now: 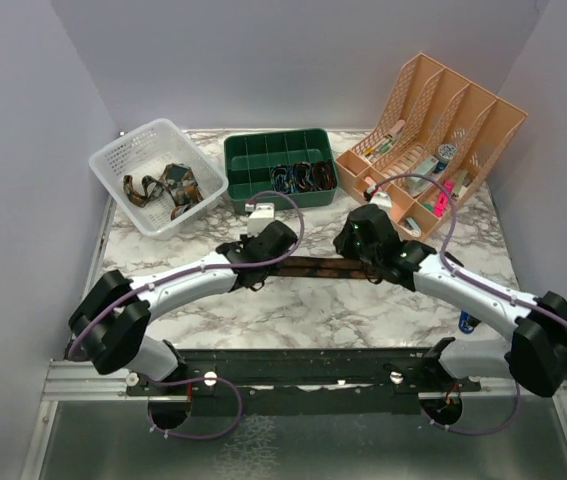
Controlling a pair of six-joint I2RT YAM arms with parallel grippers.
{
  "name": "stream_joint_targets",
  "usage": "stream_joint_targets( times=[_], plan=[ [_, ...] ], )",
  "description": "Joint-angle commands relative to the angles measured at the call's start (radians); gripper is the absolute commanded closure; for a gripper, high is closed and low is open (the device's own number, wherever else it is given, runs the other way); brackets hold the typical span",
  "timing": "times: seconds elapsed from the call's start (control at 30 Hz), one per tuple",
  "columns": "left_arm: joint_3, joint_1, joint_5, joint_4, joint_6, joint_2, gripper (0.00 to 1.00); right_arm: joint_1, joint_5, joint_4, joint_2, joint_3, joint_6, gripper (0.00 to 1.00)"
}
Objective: Roll the ties
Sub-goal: Roll the tie at the center of the board.
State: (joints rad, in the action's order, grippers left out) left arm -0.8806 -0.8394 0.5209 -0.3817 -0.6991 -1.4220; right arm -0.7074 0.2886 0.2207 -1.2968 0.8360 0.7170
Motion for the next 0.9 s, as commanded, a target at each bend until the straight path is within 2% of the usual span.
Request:
stream_joint_targets(
  times=[0.0, 0.1, 0.17, 0.37, 0.47, 0.67, 0.77, 0.87],
  plan=[
    [-0.088, -0.058, 0.118, -0.088, -0.028, -0.077, 1.00, 0.003, 0.152, -0.028, 0.107, -0.051, 0.023, 0.76],
    [-0.133, -0.080, 0.143, -0.119, -0.026, -0.121, 1.00, 0.003, 0.182, -0.047, 0.161, -0.088, 0.035, 0.76],
    [-0.170, -0.086, 0.186, -0.168, -0.023, -0.133, 1.00, 0.005, 0.187, -0.055, 0.181, -0.105, 0.039, 0.72],
    [-0.162, -0.084, 0.270, -0.249, 0.012, -0.057, 1.00, 0.006, 0.136, -0.066, 0.169, -0.113, 0.031, 0.72],
    [-0.135, -0.084, 0.275, -0.250, 0.003, -0.052, 1.00, 0.009, -0.070, -0.194, 0.141, -0.139, -0.022, 0.74],
    [-0.166, -0.084, 0.300, -0.249, 0.004, -0.143, 1.00, 0.016, -0.533, -0.473, -0.010, -0.168, 0.065, 0.82],
    [-0.191, -0.084, 0.316, -0.247, 0.014, -0.182, 1.00, 0.016, -0.638, -0.553, -0.114, -0.154, 0.140, 0.87],
    [-0.210, -0.084, 0.325, -0.247, 0.021, -0.206, 1.00, 0.015, -0.679, -0.664, -0.210, -0.159, 0.191, 0.88]
  ],
)
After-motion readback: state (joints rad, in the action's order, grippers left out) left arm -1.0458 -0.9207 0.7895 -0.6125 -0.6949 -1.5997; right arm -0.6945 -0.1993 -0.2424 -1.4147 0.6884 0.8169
